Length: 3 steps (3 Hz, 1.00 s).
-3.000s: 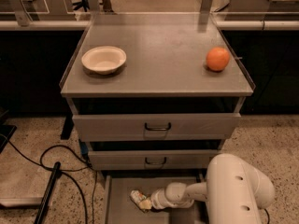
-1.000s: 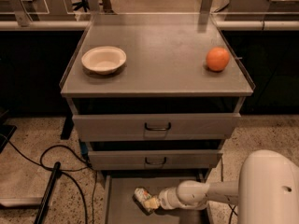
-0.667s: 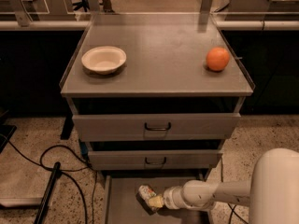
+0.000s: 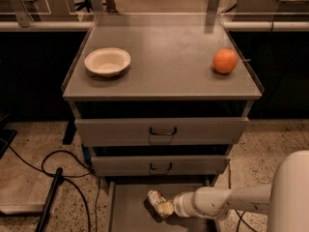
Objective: Pick 7up can from bottom drawer and place on counter
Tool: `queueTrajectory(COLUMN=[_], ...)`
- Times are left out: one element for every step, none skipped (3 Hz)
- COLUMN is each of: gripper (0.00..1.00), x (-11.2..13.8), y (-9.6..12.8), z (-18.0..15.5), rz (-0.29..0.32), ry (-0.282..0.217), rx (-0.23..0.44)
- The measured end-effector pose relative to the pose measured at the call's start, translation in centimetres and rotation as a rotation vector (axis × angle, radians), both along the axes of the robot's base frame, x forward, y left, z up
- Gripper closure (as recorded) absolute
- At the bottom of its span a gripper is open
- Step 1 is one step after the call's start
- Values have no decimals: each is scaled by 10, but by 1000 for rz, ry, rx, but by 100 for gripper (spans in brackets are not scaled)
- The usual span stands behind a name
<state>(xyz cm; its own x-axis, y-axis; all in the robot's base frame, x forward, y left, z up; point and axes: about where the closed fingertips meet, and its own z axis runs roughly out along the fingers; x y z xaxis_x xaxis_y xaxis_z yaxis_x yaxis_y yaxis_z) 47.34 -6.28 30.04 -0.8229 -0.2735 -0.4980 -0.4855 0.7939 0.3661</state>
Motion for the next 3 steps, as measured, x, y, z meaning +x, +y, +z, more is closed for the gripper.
queueTrajectory(gripper=[100,100,100], x=[-8,-24,-33], y=[-6,-17,-27], z=[20,61,110], rz=[-6,-23,-24], ry=[20,31,2], rx=[13,32,44])
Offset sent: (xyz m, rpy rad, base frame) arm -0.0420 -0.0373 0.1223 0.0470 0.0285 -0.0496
